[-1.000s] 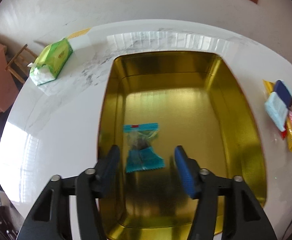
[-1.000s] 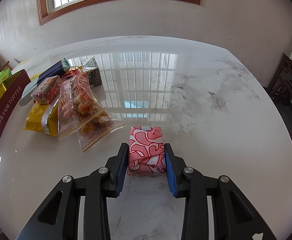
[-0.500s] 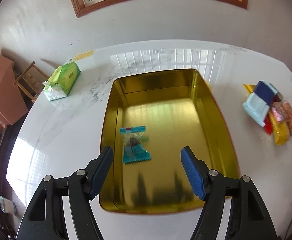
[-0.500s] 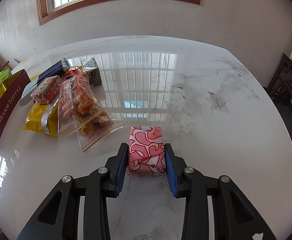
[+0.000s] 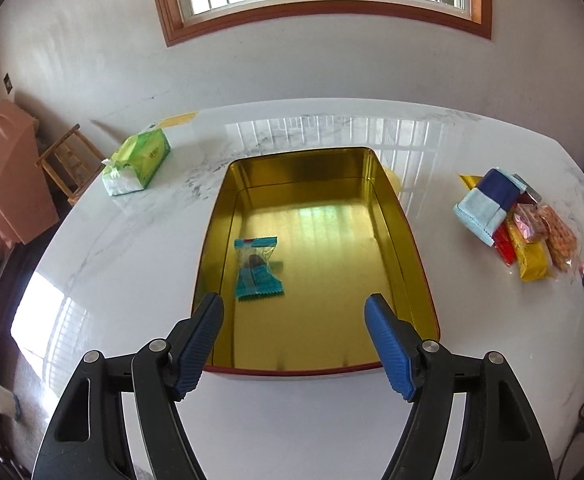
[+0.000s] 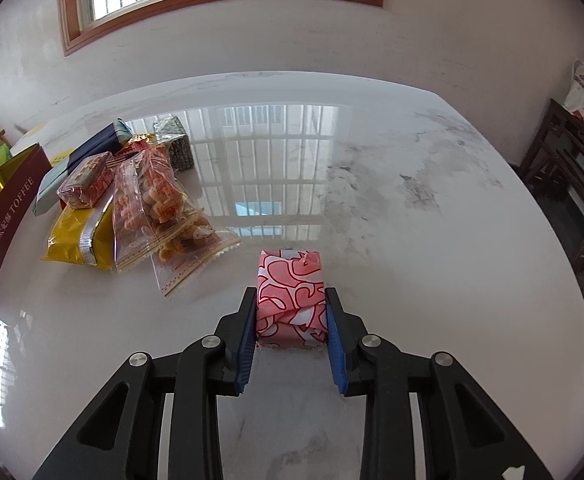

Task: Organize snacks
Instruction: 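Carry the pink cake to the tin and release it with the right tool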

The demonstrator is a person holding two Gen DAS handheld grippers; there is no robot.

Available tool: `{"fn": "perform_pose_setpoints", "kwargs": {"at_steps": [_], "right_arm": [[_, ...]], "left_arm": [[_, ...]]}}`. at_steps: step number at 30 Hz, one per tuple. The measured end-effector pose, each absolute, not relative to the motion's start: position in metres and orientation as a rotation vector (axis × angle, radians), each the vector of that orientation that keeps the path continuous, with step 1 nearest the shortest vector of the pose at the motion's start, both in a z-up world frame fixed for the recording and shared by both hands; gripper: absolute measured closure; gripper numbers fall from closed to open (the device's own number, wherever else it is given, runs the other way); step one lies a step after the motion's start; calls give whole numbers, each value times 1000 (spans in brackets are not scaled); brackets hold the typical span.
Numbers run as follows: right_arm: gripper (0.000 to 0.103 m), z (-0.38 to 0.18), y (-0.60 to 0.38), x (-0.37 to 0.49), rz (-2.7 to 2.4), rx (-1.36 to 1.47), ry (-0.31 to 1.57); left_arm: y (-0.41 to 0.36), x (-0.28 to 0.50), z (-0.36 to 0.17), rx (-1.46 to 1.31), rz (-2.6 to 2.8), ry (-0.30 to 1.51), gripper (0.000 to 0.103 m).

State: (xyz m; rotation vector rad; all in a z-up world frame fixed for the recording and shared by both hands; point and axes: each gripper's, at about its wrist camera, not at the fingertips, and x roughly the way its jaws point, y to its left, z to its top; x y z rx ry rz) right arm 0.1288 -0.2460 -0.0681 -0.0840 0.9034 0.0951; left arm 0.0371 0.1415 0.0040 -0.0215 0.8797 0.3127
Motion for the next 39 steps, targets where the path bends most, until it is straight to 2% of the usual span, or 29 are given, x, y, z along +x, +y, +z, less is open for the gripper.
{"fn": "perform_pose_setpoints", "kwargs": {"at_steps": [13,22,39], "right_arm": [[75,-9,-227,101,127,-116,803],[75,24,-126,91,376,-191,740],[75,19,46,89,739,-291,776]], "left_arm": [[142,30,-5,-60,320,888,26],[151,21,-5,-82,339,886,18],[237,-27,1,-246,538,858,14]]}}
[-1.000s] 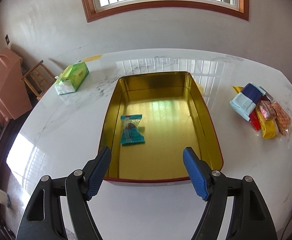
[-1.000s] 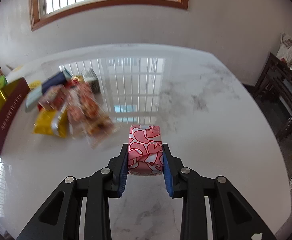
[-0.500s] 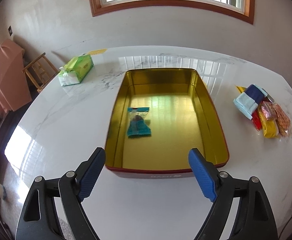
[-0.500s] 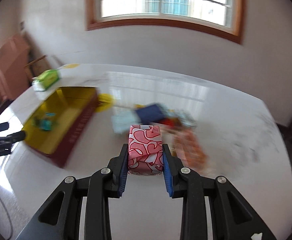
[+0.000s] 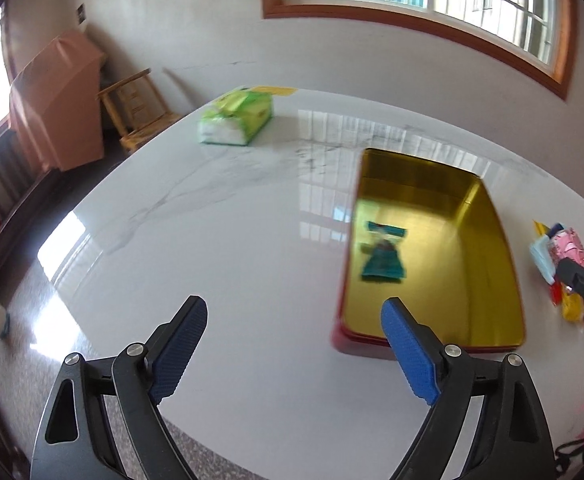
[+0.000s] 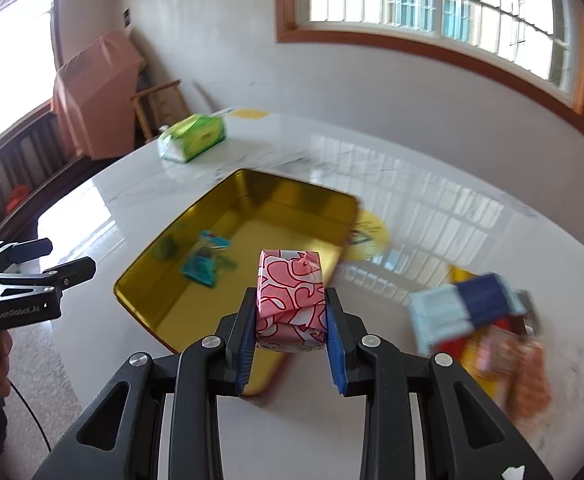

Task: Organize snacks
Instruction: 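Carry the pink cake to the tin and release it with the right tool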

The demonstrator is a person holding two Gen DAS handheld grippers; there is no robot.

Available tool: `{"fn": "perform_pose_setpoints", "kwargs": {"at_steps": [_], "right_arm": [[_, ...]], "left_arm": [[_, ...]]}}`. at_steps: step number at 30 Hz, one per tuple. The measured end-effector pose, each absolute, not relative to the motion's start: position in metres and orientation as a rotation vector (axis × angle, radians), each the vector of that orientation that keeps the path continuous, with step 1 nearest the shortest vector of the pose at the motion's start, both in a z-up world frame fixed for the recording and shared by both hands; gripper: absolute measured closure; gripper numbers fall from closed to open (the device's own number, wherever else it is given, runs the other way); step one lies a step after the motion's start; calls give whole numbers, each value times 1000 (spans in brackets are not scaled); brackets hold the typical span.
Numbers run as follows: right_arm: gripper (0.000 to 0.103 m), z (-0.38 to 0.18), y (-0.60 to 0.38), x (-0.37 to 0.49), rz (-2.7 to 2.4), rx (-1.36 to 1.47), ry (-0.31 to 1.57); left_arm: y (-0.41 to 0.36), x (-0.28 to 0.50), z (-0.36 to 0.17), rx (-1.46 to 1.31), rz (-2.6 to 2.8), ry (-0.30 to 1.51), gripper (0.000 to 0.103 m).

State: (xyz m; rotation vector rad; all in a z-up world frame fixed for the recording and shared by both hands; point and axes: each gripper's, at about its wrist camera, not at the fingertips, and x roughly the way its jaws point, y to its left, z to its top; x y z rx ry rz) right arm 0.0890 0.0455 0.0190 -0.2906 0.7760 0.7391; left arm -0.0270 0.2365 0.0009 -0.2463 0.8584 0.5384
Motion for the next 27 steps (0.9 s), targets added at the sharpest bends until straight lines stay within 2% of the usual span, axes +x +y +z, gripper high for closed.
{"fn": "perform_pose_setpoints", "kwargs": {"at_steps": [9,21,25,27], "right_arm": [[75,-15,94,103,788,-372,890],[74,-39,127,111,779,-438,929],[71,-39,130,111,778,-431,926],[63,-36,130,109,784,-424,920]], "left_arm": [[260,-34,-8,-289,592,881,14],[269,-36,-24,-317,595,923,14],[271,-33,-26,-318,590,933,14],[270,-31,-28,-312,587,939,14]]}}
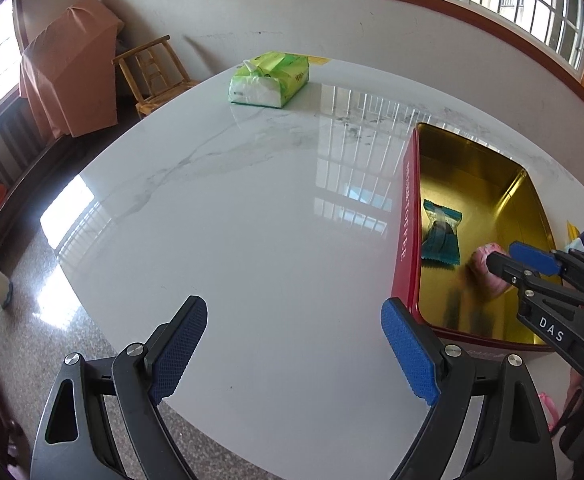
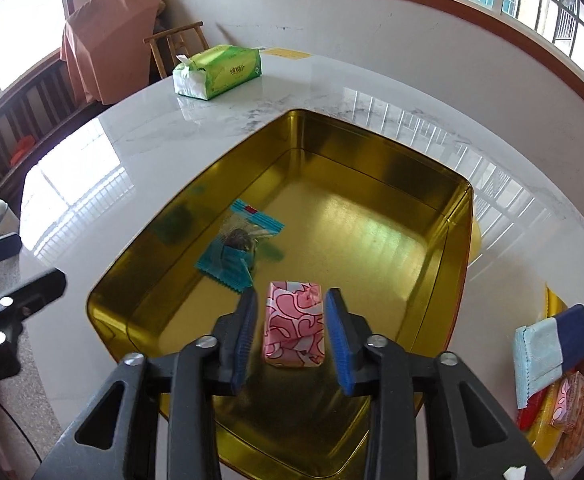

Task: Organize snacks
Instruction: 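Carry the pink cake to the tin and release it with the right tool, then grasp the clear bag of orange crackers with the right tool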

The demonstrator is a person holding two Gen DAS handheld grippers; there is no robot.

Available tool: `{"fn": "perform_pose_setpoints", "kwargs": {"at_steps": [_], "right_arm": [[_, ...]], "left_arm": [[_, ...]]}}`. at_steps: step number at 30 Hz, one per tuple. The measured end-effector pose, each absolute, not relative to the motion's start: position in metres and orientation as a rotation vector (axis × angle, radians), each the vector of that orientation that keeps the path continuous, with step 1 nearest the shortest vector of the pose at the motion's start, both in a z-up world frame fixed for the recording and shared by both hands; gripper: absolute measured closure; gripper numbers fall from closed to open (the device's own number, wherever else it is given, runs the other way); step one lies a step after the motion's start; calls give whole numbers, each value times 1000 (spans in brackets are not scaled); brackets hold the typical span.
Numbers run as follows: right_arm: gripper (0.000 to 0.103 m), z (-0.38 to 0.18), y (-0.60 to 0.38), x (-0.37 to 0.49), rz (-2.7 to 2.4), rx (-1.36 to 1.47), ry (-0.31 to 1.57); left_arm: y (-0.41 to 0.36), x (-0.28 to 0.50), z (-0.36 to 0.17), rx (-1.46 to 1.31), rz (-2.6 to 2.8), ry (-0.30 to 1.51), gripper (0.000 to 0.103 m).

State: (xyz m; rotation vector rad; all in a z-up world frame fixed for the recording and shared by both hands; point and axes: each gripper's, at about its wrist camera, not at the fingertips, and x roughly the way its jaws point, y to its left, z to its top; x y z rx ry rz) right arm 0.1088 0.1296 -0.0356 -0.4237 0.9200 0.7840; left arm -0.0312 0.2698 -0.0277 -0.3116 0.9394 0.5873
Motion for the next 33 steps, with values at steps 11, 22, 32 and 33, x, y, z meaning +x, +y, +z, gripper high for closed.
{"fn": "perform_pose_setpoints", "kwargs": {"at_steps": [11,22,32,33], "right_arm": [[59,11,69,95,783,-341,819],[59,8,-79,141,452,-270,839],[49,-24,-148,174,326,-262,898],[49,-29,-149,177,325,-266,904]], "left_arm": [[253,-22,-22,-273,542,930,14],[212,-4,-9,-205,427,910,14],[162,26,-7,-133,283,937,14],[156,30,-7,-123,267,939,14]]}}
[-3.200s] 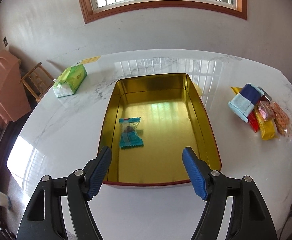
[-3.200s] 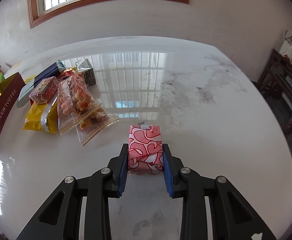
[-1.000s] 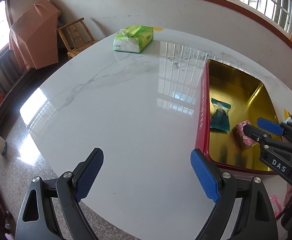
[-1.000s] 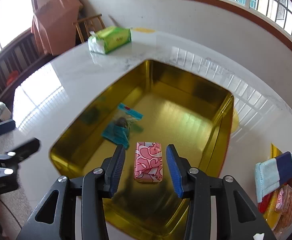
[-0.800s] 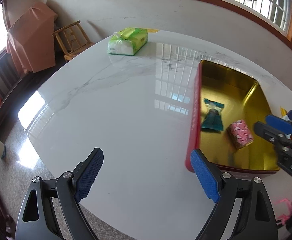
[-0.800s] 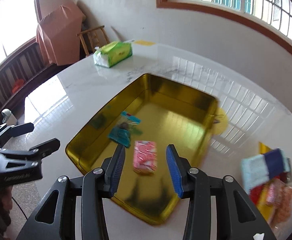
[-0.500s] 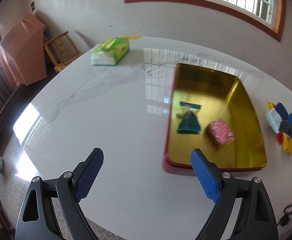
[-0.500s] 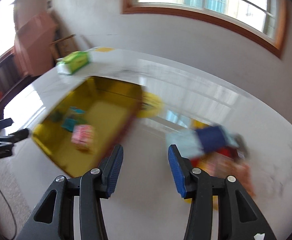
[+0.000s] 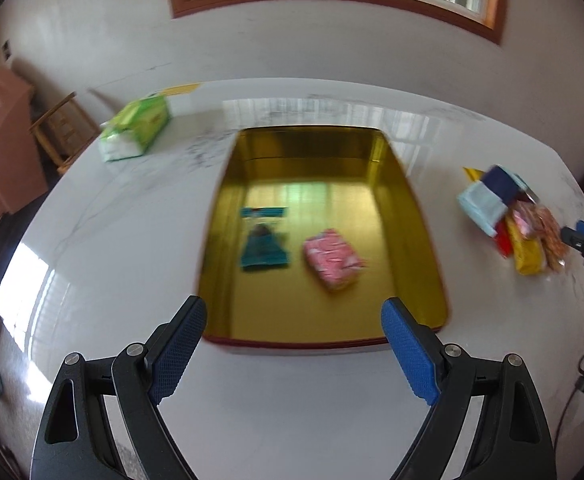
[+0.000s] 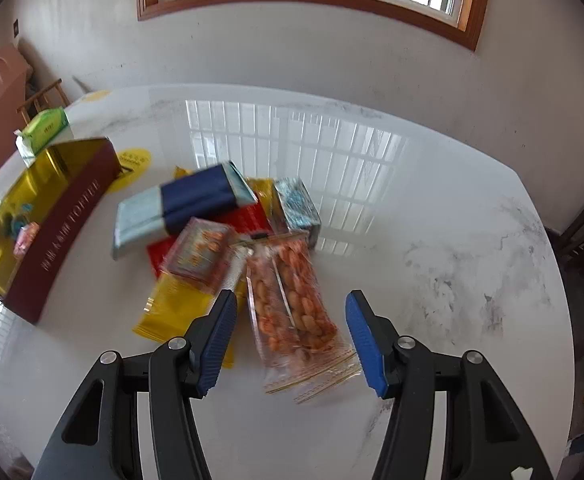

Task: Organize snacks
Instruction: 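Grasp the clear bag of orange crackers with the right tool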

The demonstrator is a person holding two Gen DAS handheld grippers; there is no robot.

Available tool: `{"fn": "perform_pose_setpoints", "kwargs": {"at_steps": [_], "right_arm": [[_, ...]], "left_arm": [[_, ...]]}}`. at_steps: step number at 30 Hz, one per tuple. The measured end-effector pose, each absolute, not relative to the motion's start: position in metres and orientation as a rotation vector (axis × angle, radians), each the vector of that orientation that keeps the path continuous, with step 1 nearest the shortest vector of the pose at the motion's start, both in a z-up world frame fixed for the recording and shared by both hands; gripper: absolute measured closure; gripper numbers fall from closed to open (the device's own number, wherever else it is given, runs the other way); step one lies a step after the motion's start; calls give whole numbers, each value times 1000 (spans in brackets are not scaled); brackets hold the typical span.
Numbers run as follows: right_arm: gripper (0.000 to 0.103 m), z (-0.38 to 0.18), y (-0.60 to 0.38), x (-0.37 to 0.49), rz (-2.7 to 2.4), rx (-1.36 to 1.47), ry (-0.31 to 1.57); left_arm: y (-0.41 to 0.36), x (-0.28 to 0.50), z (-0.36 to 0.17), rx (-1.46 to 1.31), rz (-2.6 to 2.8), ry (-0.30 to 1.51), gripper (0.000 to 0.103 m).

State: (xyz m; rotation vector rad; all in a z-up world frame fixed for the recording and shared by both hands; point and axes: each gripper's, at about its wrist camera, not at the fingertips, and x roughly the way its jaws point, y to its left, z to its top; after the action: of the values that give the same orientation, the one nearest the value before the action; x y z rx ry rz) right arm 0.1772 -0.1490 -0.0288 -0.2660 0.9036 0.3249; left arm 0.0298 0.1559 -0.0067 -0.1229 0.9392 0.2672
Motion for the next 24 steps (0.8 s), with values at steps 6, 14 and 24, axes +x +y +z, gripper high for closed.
{"fn": "perform_pose_setpoints", "kwargs": {"at_steps": [6,14,24], "right_arm": [[49,-49,-151,187,343,-261,929],[63,-57,-157,194,370,-222,908],[66,-39,-210,183,283,-116,846]], "left_arm": [[126,53,-4,-72,208,943,14],[90,87,-6,-14,142,949,14],[54,129,-13,31,35,955,14]]}}
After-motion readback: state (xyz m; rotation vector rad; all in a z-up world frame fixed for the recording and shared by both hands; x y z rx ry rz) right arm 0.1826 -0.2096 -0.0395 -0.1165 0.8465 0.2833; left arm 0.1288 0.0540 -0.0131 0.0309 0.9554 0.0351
